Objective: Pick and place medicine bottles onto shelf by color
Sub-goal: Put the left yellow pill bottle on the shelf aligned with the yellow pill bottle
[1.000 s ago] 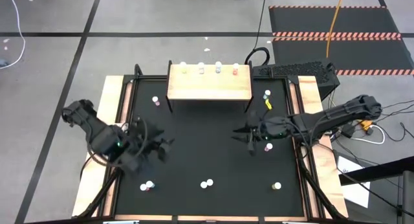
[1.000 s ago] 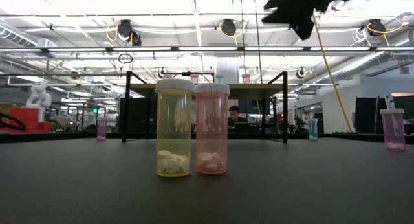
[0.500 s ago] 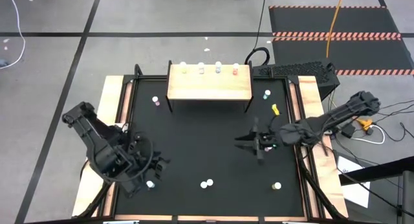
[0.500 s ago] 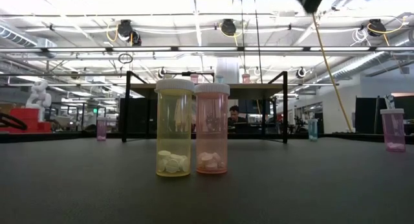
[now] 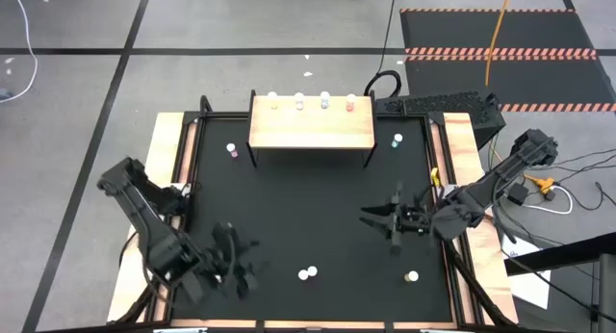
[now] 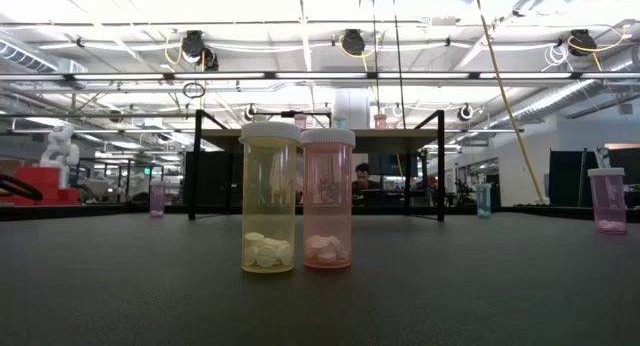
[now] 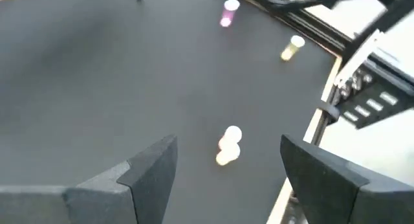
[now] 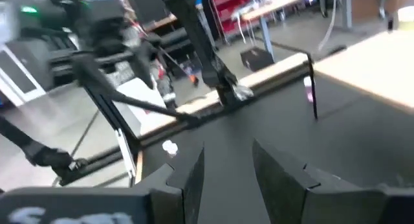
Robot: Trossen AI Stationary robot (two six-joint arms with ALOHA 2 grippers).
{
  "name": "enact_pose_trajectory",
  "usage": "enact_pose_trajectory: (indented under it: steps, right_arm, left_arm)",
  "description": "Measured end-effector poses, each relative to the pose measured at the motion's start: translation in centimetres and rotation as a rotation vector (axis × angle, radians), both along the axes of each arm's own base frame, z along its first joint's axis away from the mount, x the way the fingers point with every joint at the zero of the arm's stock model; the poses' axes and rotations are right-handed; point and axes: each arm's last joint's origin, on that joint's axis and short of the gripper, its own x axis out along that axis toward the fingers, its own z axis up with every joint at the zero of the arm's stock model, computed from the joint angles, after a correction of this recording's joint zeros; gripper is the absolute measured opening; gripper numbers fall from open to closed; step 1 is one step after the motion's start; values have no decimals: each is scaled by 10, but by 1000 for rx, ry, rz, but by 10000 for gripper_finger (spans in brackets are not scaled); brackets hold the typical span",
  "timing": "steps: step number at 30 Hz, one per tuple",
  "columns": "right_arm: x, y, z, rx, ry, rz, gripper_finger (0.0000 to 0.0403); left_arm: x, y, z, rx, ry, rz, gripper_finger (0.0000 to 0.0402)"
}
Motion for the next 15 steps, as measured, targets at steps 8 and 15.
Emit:
enact_pose_trajectory:
  steps: [8, 15]
  right_arm:
    - [8, 9, -13, 100, 23, -41, 123]
    - [22, 19, -27, 140, 27, -62, 123]
  left_arm:
    - [52, -35, -85, 186, 37, -232, 273]
    - [82, -35, -150, 91, -19, -405, 273]
